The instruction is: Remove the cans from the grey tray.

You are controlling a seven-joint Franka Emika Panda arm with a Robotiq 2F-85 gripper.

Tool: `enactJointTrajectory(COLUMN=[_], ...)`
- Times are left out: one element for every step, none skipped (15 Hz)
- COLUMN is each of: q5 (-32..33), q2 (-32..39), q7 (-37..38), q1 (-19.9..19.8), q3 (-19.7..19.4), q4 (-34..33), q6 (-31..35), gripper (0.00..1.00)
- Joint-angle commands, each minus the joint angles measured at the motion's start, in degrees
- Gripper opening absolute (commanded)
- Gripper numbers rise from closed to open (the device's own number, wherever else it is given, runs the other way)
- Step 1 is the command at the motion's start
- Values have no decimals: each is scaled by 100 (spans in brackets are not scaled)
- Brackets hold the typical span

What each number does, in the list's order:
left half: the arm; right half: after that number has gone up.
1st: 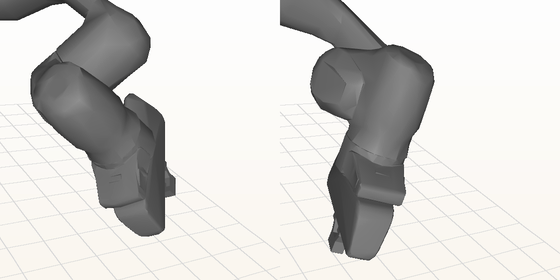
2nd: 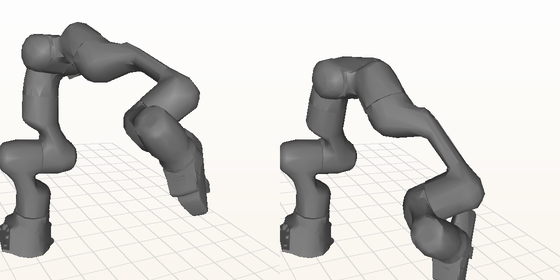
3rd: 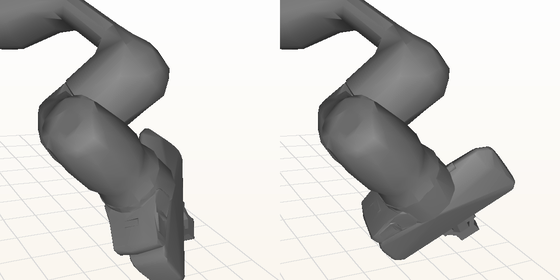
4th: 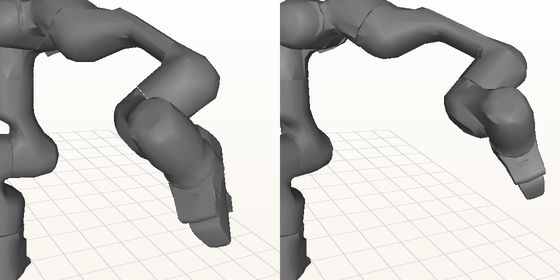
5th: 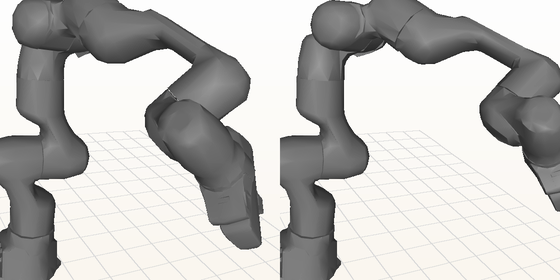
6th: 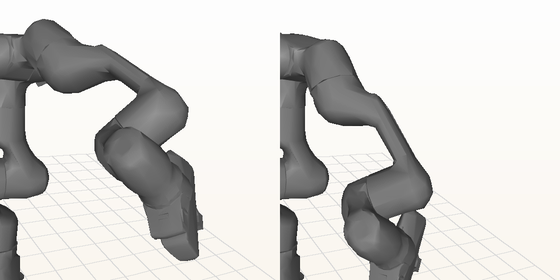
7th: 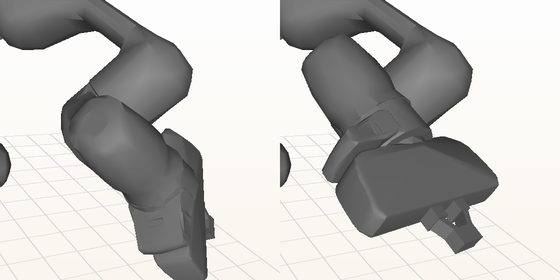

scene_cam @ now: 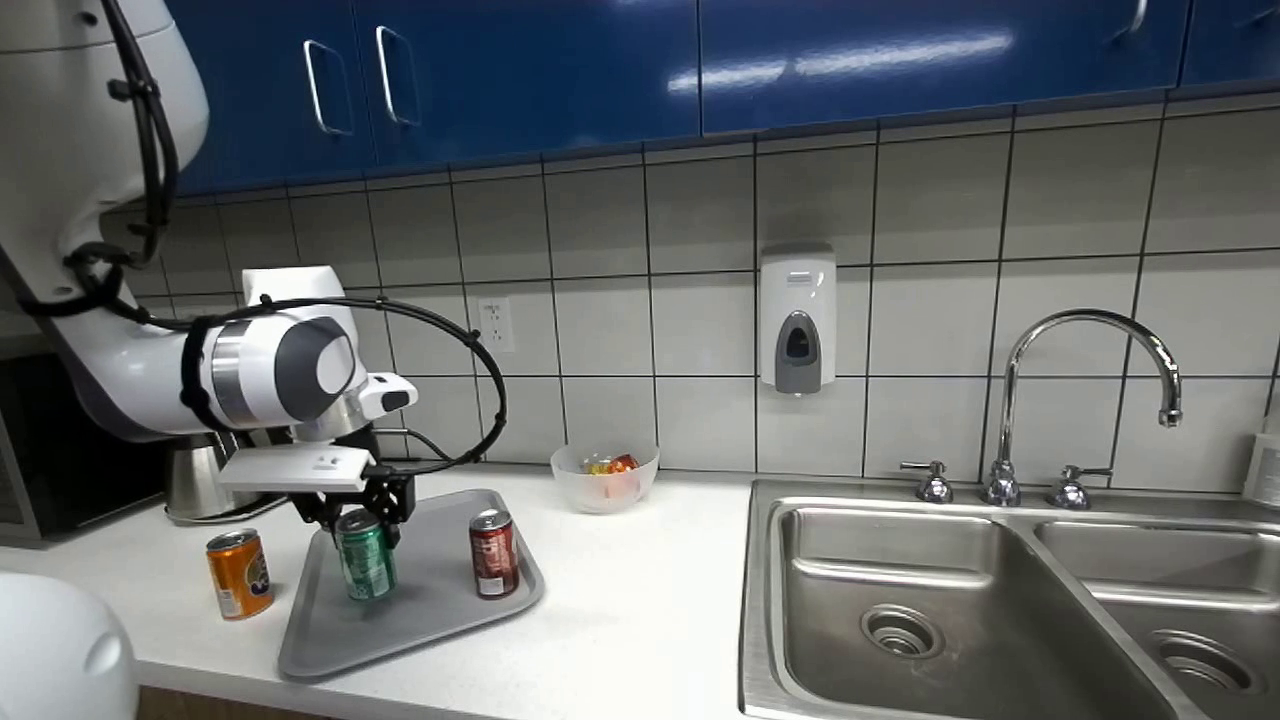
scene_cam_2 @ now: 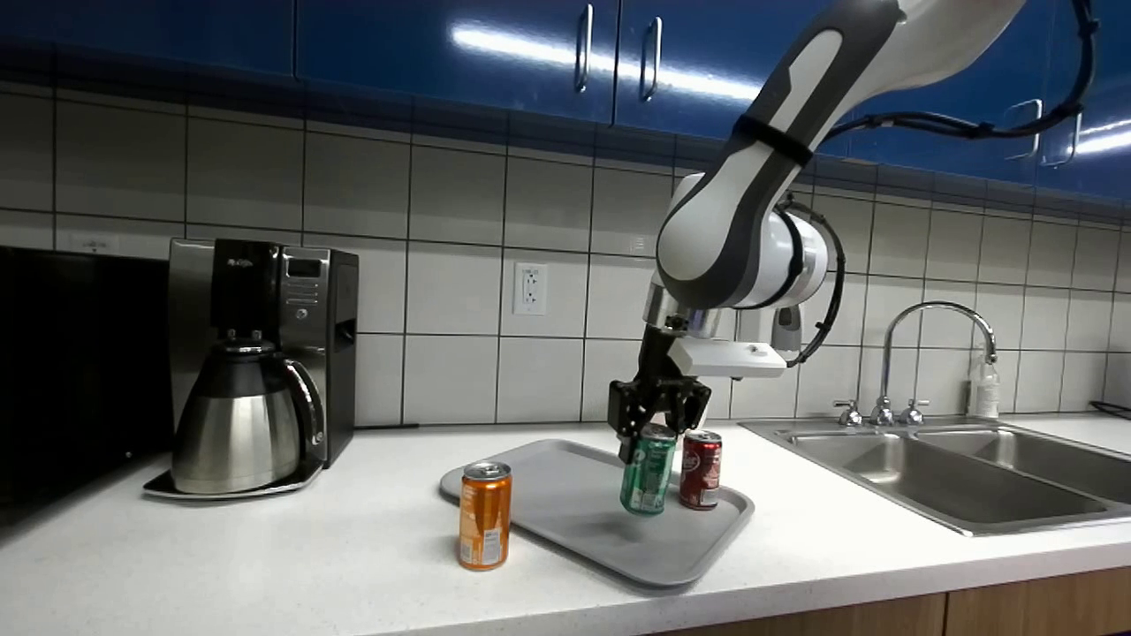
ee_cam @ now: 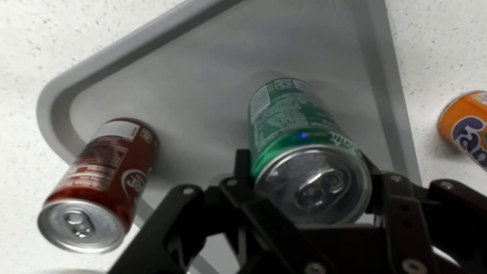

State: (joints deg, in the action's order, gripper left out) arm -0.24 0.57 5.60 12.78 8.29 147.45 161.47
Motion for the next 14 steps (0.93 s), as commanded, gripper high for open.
enactJointTrajectory(q5=[-72, -25, 5, 27, 46, 38, 49, 78, 99, 114, 115, 107, 166, 193], q2=[-575, -638, -707, -758, -818, -863, -897, -931, -933, -925, -869, -826, -791, -757], q7=[-39, -11, 7, 25, 44, 38, 45, 69, 72, 68, 37, 18, 57, 55], q1=[-210, -255, -300, -347, -392, -433, -482, -525, -575, -619, -654, -681, -735, -771], q3=[-32, -64, -98, -124, -153, -179, -205, -229, -255, -276, -306, -326, -341, -365], q4=[423, 486, 551, 605, 655, 700, 731, 760, 775, 780, 767, 757, 755, 748], q6=[-152, -161, -165, -163, -163, -165, -173, -183, -194, -196, -186, -191, -175, -162], gripper=[38, 38, 38, 38, 38, 38, 38, 38, 38, 38, 38, 38, 38, 38])
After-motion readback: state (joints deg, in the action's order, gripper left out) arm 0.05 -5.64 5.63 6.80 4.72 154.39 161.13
